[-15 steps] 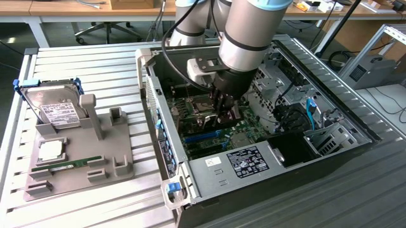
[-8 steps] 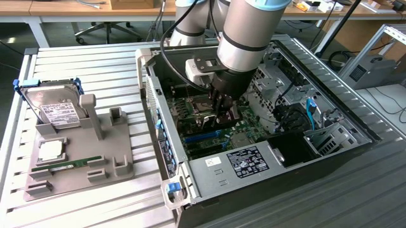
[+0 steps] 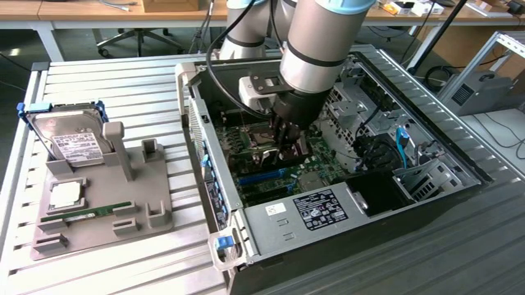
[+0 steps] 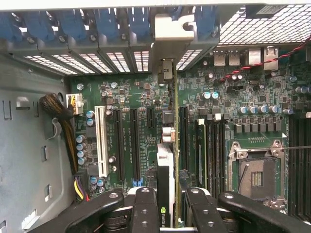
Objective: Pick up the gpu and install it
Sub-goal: 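Insert the gpu into the slot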
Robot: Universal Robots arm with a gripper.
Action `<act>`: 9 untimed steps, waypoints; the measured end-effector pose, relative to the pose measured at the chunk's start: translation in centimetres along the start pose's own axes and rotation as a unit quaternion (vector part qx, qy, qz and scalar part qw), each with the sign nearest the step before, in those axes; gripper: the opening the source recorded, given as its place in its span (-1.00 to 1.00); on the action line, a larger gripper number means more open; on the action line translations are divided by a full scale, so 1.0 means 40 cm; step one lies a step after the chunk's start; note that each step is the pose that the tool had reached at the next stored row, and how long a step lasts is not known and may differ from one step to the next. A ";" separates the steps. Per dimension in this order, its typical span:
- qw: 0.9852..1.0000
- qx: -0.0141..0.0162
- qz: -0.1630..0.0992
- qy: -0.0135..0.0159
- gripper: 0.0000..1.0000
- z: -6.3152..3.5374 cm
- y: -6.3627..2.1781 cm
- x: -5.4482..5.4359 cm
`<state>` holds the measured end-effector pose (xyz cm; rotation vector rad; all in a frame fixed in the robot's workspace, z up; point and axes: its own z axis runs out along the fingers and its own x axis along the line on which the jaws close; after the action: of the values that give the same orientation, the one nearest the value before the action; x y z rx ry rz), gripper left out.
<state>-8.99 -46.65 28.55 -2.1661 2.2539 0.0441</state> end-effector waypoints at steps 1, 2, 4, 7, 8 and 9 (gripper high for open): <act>1.000 0.000 0.000 0.000 -0.46 0.000 0.001 0.000; 1.000 0.000 0.000 0.000 -0.46 0.000 0.001 0.000; 1.000 0.000 0.000 0.000 -0.46 0.000 0.003 0.000; 1.000 0.000 0.000 0.000 -0.46 0.000 0.003 0.000; 1.000 0.000 0.000 0.000 -0.46 0.000 0.003 0.000; 1.000 0.000 0.000 0.000 -0.46 0.000 0.003 0.000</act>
<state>-9.13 -46.65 28.54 -2.1663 2.2539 0.0439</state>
